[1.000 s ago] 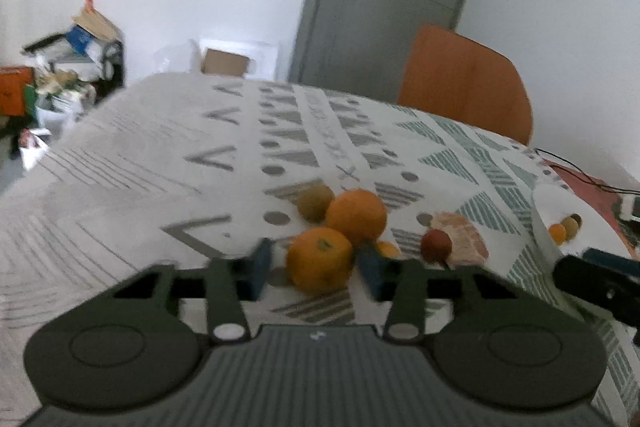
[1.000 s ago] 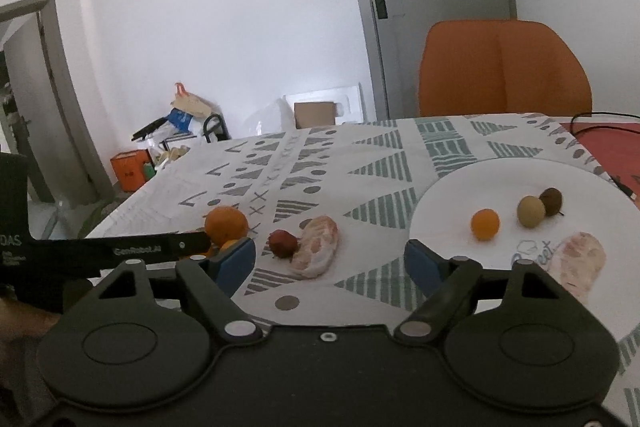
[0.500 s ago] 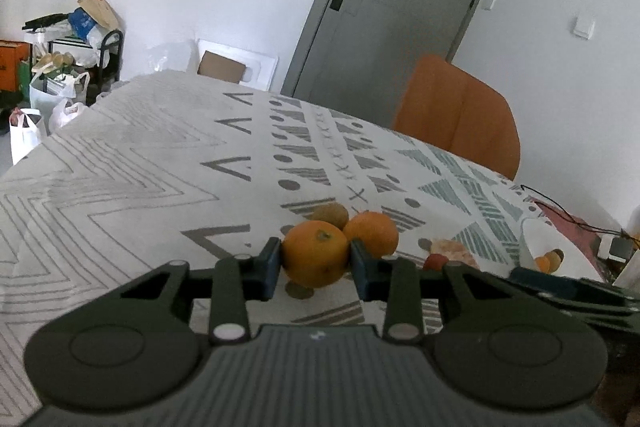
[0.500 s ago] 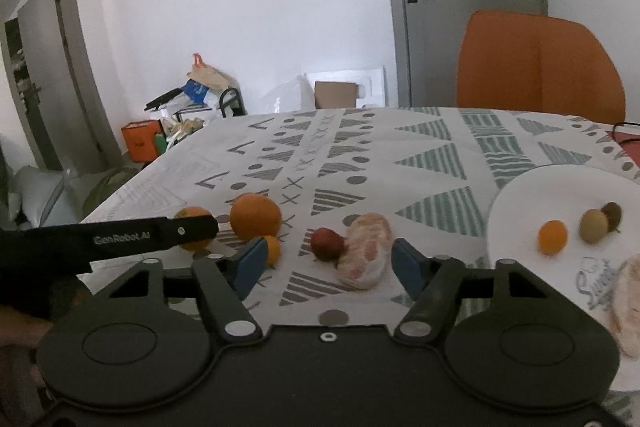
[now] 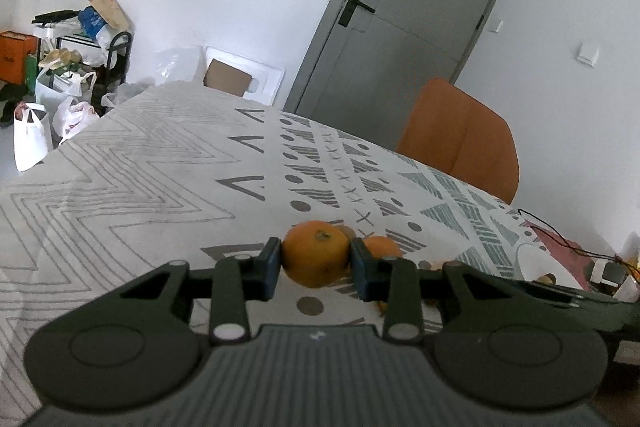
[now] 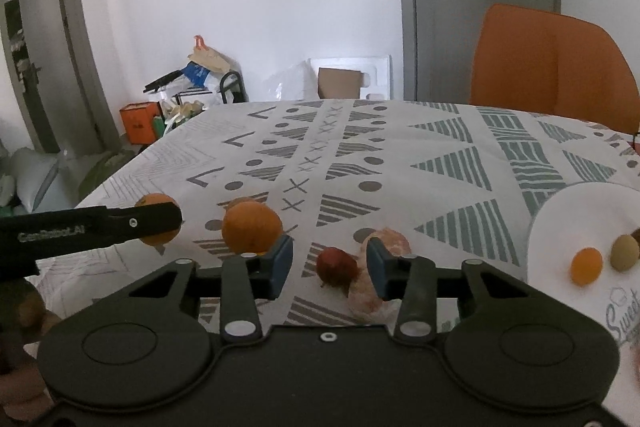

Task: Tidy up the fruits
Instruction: 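Grasp a large orange with the left gripper while the right gripper grasps the red plum, then carry the orange and the red plum over the white plate with both grippers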

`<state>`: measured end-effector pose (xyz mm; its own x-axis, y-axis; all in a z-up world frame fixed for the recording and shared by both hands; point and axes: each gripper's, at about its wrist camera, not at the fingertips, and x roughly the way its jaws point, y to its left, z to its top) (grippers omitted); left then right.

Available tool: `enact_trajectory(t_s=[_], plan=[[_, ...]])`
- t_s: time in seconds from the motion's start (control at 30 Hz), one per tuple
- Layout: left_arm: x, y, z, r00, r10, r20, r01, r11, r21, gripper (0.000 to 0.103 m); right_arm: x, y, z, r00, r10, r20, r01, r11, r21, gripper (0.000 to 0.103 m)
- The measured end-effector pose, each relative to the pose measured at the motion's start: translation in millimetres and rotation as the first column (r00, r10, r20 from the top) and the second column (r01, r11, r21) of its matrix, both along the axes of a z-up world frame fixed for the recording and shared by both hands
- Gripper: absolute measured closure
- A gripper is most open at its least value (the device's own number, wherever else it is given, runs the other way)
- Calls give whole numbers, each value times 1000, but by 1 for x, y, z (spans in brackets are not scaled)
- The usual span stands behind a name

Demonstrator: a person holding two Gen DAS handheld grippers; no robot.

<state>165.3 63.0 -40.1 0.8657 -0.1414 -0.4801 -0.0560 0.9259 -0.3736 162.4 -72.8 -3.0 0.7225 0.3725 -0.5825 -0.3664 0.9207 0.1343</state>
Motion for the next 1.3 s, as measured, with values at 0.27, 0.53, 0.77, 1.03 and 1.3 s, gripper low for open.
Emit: enact_trajectory(t_s=[0.27,0.53,0.77,1.03,1.3], plan=[[0,3,-2,1000,5,-6,-5,1000,-5,68,5,8,-11,999,10,-31,-11,999,-36,81],[4,-10,-2,1000,2,-26,0,998,69,68,-7,-15,8,1000,-16,7,15,1000,23,81],[-2,-26,14,1000,-27,-3,27,995,91,68,-18,-35,23,998,-34,45,31,998,61,81],[-5,-43,29,999,-52,15,50,992,118,68,-25,-55,30,996,-63,66,56,993,100,81],[-6,-65,37,996,-86,25,82,986,144,68,-33,-82,33,991,-104,86,91,986,136,81]])
